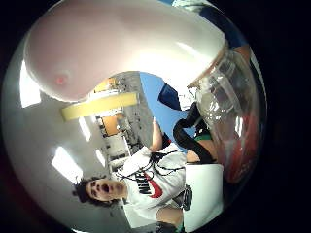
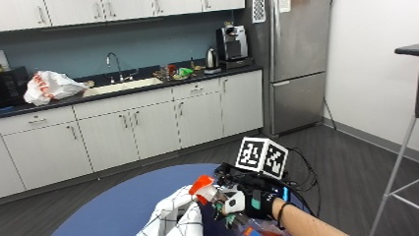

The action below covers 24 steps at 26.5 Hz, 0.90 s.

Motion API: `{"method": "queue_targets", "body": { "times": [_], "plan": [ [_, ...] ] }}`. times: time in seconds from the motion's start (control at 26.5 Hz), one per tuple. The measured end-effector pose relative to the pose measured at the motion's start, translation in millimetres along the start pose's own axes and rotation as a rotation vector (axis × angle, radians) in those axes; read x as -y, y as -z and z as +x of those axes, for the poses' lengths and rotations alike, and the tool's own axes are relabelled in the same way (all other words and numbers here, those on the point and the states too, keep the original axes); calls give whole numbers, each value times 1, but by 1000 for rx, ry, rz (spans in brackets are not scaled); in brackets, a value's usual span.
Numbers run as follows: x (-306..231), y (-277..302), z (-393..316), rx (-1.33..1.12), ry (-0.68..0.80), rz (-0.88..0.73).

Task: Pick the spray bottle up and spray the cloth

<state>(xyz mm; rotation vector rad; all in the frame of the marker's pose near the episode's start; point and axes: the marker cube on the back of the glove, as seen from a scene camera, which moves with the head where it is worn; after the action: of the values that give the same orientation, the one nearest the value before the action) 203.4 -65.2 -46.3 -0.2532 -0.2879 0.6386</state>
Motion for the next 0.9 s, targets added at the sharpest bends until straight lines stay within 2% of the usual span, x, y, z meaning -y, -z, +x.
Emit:
{"method": "queue_targets", "body": {
  "times": [0.49,0.6,0.9],
  "plan": [
    [-19,-10,7,74,34,35],
    [-26,-10,1,151,108,85],
    [-39,-30,-60,363,428,241]
  ]
}}
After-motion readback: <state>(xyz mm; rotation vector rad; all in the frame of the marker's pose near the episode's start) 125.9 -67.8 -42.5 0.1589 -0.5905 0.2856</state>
